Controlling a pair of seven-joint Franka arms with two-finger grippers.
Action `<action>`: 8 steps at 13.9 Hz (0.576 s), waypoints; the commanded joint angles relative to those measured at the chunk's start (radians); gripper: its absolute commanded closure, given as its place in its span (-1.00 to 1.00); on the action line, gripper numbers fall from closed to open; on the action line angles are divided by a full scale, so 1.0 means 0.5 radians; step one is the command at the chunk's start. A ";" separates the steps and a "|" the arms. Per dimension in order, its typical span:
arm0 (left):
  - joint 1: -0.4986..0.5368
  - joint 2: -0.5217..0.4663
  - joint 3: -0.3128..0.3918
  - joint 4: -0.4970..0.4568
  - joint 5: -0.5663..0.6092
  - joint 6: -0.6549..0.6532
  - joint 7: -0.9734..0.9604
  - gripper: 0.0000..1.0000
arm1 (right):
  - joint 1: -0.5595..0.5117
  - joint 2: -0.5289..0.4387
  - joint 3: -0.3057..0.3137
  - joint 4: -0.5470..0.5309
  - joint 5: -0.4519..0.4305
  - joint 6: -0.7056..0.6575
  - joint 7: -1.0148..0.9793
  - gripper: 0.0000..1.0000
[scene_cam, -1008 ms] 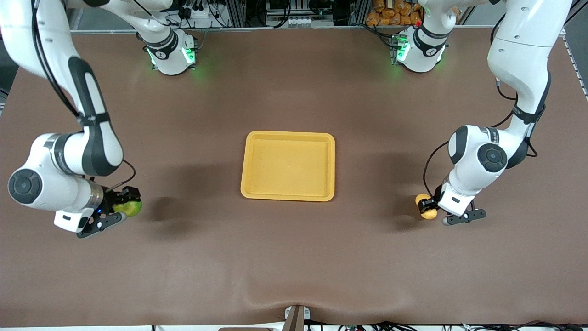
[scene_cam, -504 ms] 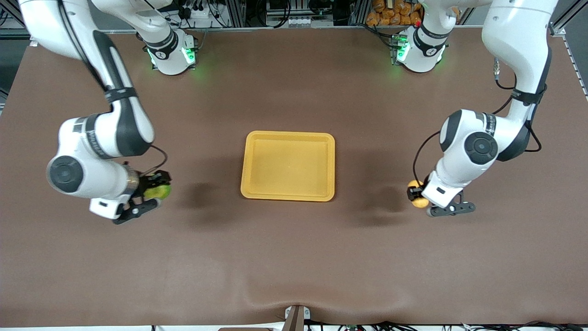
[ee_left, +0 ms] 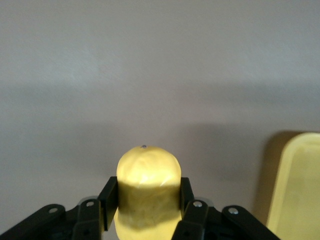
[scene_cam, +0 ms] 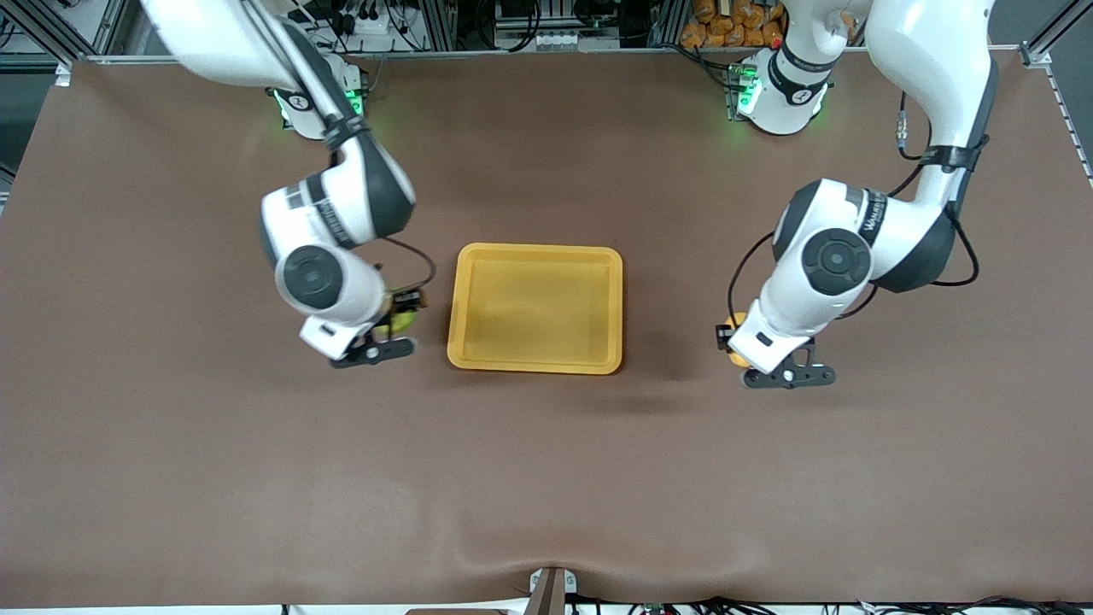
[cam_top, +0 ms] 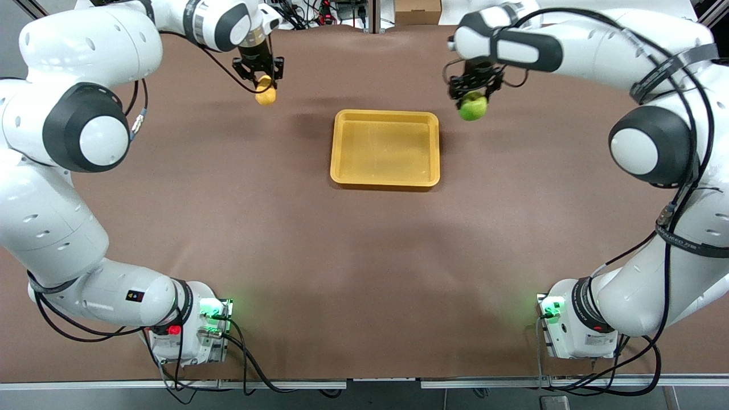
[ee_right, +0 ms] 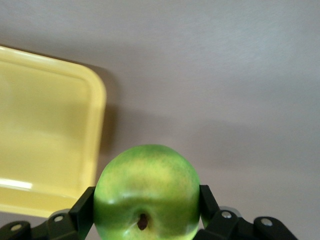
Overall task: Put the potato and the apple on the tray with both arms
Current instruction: 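Carry the potato with the left gripper while the right gripper carries the apple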
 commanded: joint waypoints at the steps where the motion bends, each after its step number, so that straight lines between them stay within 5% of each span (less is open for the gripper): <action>1: -0.121 0.005 0.009 0.091 0.049 -0.154 -0.110 1.00 | 0.149 -0.025 -0.023 -0.054 0.021 0.097 0.299 0.38; 8: -0.421 0.103 0.013 0.125 0.055 -0.206 -0.532 1.00 | 0.349 0.107 -0.023 -0.133 0.021 0.342 0.668 0.33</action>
